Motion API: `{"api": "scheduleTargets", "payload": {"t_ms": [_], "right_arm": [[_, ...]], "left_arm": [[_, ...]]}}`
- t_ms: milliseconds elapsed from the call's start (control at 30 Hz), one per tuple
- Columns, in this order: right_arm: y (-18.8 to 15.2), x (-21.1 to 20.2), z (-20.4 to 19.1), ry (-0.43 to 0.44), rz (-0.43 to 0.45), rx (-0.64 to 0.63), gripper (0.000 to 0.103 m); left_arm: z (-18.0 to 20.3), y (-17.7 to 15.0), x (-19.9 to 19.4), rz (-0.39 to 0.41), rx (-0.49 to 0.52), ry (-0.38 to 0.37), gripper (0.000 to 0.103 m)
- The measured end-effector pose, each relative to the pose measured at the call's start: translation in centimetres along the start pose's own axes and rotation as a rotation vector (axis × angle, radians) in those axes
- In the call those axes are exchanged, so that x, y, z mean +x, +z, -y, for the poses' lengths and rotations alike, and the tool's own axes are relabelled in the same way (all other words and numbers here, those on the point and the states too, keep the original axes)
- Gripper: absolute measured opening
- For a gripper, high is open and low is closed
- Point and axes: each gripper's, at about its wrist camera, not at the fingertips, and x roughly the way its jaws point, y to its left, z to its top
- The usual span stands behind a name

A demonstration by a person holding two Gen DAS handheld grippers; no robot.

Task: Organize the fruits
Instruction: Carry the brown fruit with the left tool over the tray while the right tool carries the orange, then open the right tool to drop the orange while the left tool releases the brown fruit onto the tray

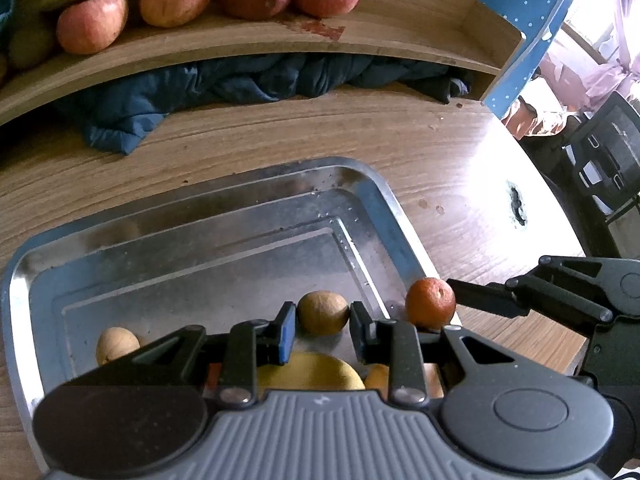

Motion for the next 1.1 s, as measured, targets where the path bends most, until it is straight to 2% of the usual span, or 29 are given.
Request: {"api": "scheduleTargets", "payload": {"t_ms": [967,1100], "right_arm": [[0.58,0.77,0.15,-0.025,-0.011,0.002,0.035],[0.69,0.61,0.22,-0.038,-0.005,0.009,0.04]], "left_arm": [[-0.66,0.27,0.22,-0.011,-0.023,-0.005,0.032],[-0.79,0.4,-0.03,-0.001,-0.028,-0.001,0.038]]}}
